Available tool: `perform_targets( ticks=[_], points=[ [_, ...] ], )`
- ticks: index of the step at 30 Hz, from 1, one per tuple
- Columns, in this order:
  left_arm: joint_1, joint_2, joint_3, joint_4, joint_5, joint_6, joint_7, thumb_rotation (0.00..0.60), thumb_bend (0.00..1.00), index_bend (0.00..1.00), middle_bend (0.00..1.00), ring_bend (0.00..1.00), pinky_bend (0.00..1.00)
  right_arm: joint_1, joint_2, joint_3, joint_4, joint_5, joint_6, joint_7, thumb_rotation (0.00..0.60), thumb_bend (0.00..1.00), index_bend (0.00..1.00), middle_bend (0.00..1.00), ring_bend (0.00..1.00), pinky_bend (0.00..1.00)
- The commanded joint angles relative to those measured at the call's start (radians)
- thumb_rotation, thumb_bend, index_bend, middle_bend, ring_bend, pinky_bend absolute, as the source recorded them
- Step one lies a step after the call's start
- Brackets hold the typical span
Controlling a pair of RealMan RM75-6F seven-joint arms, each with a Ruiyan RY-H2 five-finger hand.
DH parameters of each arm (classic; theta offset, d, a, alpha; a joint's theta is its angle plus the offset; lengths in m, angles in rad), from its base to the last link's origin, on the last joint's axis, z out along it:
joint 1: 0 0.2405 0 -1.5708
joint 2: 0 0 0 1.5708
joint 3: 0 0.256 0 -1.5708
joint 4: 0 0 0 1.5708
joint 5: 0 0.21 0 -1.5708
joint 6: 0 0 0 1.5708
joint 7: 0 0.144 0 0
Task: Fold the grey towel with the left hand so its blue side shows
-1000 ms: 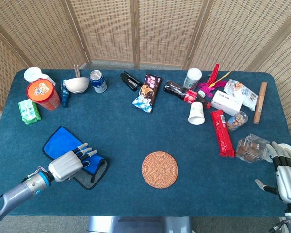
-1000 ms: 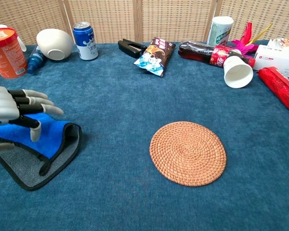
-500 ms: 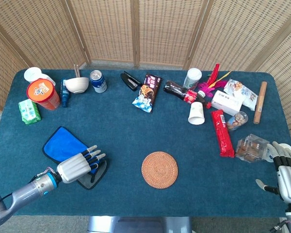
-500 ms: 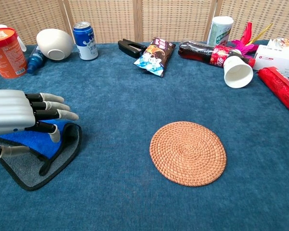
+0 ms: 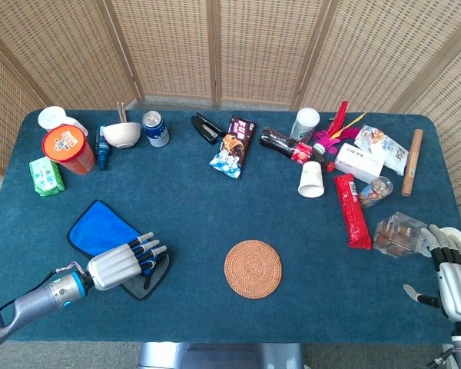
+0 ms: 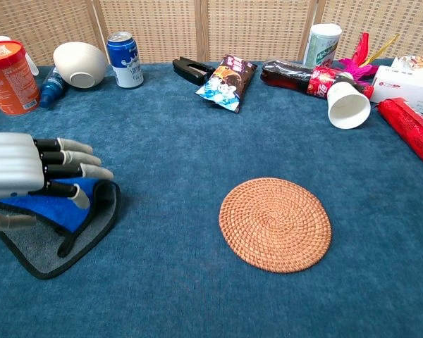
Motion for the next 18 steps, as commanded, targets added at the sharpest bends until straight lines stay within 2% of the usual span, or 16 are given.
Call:
perform_targets(
  ticks=[1, 13, 18],
  points=[
    [0.003, -0.016, 0.013, 0.030, 0.015, 0.018, -0.016, 0.600, 0.44, 0.25, 0.00, 0.00, 0.09, 0.000, 0.000, 0.000, -0.001, 0.001, 0.001, 0.001, 0.600, 0.00, 0.00, 0.00, 0.00, 0.00],
    [0.007, -0.068, 0.028, 0.105, 0.046, 0.049, -0.006, 0.600, 0.44, 0.25, 0.00, 0.00, 0.09, -0.001, 0.001, 0.000, -0.003, 0.000, 0.004, 0.001, 0.600, 0.00, 0.00, 0.00, 0.00, 0.00],
    [0.008, -0.082, 0.030, 0.118, 0.051, 0.063, -0.011, 0.600, 0.44, 0.28, 0.00, 0.00, 0.10, -0.001, 0.003, -0.001, -0.003, -0.001, 0.003, 0.006, 0.600, 0.00, 0.00, 0.00, 0.00, 0.00]
  ],
)
